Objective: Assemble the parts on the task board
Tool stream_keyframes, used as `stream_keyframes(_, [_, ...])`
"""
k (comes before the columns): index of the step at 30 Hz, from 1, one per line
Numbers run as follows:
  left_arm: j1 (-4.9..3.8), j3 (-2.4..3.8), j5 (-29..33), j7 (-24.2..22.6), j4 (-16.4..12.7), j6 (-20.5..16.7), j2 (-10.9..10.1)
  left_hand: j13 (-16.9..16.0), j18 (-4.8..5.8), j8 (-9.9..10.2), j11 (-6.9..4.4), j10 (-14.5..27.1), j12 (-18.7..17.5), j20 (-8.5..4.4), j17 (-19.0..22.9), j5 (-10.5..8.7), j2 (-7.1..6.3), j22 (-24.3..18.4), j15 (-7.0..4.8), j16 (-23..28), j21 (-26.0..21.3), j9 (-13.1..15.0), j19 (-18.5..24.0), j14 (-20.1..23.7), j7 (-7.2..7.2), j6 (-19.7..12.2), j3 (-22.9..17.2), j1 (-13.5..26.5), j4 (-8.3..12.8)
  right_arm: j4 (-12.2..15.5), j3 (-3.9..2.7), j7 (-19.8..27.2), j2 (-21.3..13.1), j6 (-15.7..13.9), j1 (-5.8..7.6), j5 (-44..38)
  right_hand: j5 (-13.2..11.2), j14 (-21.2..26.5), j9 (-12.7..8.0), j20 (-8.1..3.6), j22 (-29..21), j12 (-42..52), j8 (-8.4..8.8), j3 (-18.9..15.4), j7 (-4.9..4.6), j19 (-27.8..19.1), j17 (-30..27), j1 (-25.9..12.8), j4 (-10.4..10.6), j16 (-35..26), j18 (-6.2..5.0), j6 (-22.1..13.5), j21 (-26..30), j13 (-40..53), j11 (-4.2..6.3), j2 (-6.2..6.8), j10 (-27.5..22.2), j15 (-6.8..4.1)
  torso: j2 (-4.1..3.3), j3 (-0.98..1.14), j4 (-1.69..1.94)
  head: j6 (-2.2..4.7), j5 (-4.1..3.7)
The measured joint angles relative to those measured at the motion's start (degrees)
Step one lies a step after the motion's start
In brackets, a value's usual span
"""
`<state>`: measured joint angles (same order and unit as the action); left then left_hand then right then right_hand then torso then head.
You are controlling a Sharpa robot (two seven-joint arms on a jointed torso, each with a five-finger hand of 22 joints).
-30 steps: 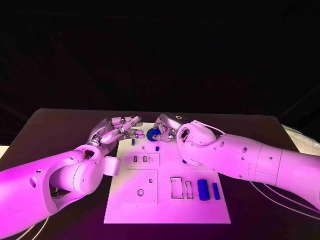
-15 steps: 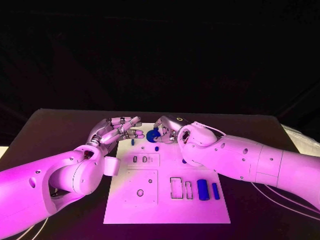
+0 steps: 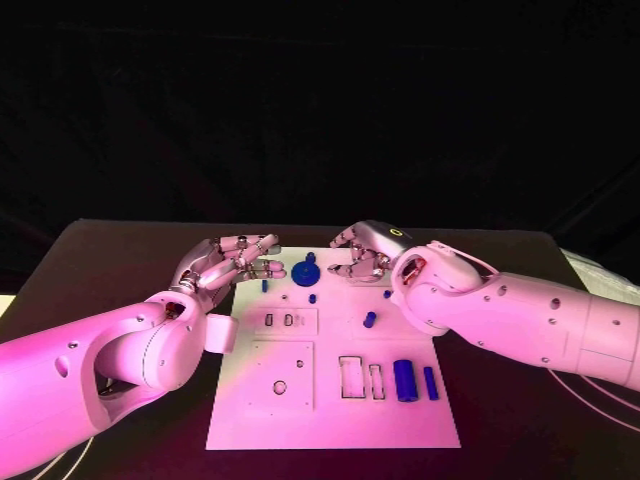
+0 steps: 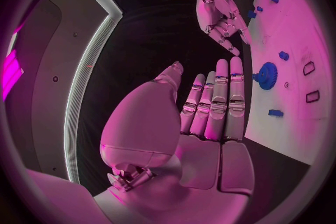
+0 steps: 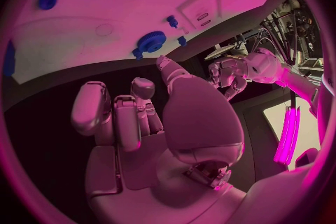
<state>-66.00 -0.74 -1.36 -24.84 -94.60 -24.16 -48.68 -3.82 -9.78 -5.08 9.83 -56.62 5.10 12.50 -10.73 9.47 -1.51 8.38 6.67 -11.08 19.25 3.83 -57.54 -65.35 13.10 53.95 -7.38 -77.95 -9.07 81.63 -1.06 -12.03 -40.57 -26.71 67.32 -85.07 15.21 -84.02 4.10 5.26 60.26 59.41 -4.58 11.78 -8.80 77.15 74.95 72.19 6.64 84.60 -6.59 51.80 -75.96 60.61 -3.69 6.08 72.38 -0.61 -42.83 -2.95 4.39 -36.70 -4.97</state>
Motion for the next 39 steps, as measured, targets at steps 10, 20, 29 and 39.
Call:
stream_keyframes(10, [0.0, 0.0, 0.0, 0.02, 0.08, 0.06, -0.38, 0.0, 0.0, 0.23, 0.0, 0.0, -0.24, 0.0, -0.1, 0.0, 0.22, 0.0, 0.0, 0.22, 0.0, 0.0, 0.0, 0.0, 0.0, 0.0, 0.0, -0.22, 0.0, -0.82, -0.13, 9.07, -9.05, 1.9, 0.87, 8.38, -0.45, 0.0, -0.01, -0.23, 0.09, 0.49, -0.06, 0.69, 0.03, 0.23, -0.01, 2.94, -1.8, 0.0, -0.01, 1.65, -0.36, 0.55, -0.01, 0.42, 0.01, 0.0, 0.08, 0.36, -0.93, 0.46, 0.52])
stream_keyframes(20, [0.05, 0.0, 0.0, 0.03, 0.55, 0.16, -0.4, 0.0, 0.0, 0.23, 0.0, 0.0, -0.24, 0.0, -0.09, 0.0, 0.22, 0.0, 0.0, 0.22, 0.0, 0.0, 0.0, 0.0, 0.0, 0.0, 0.0, -0.22, 0.0, -6.11, -0.12, 16.1, -11.21, 5.79, -0.05, 12.11, -0.69, 0.0, -0.01, -0.23, -0.03, 0.49, -0.06, 0.42, 0.1, 0.23, -0.01, 3.69, -2.47, -0.01, -0.01, 1.73, -0.35, 0.4, -0.01, 0.71, 0.01, 0.0, 0.04, 0.73, -1.31, 0.57, 0.21])
stream_keyframes(29, [0.08, -0.02, 0.0, 0.04, 0.89, 0.27, -0.37, 0.0, 0.0, 0.23, 0.0, 0.0, -0.24, 0.0, -0.08, 0.0, 0.22, 0.0, 0.0, 0.22, 0.0, 0.0, 0.0, 0.0, 0.0, 0.0, 0.0, -0.22, 0.0, -9.07, -0.07, 18.31, -10.8, 8.07, -1.2, 13.45, -0.9, 0.0, -0.09, -0.23, -0.03, 0.26, -0.06, 0.25, 0.1, 0.22, -0.02, 3.93, -2.63, -0.01, -0.01, 1.73, -0.35, 0.13, -0.01, 0.95, 0.01, 0.0, 0.02, 0.78, -1.31, 0.36, 0.22])
stream_keyframes(39, [0.09, -0.02, 0.0, 0.05, 1.06, 0.34, -0.34, 0.0, 0.0, 0.23, 0.0, 0.0, -0.24, 0.0, -0.08, 0.0, 0.22, 0.0, 0.0, 0.22, 0.0, 0.0, 0.0, 0.0, 0.0, 0.0, 0.0, -0.22, 0.0, -11.41, -0.07, 19.05, -9.49, 9.4, -2.09, 13.77, -0.9, 0.0, -0.09, -0.23, -0.09, 0.26, -0.06, 0.33, 0.1, 0.22, -0.02, 4.52, -3.02, 0.21, -0.01, 1.73, -0.35, 0.11, -0.01, 0.79, 0.01, -0.01, 0.09, 0.69, -1.24, 0.12, 0.08])
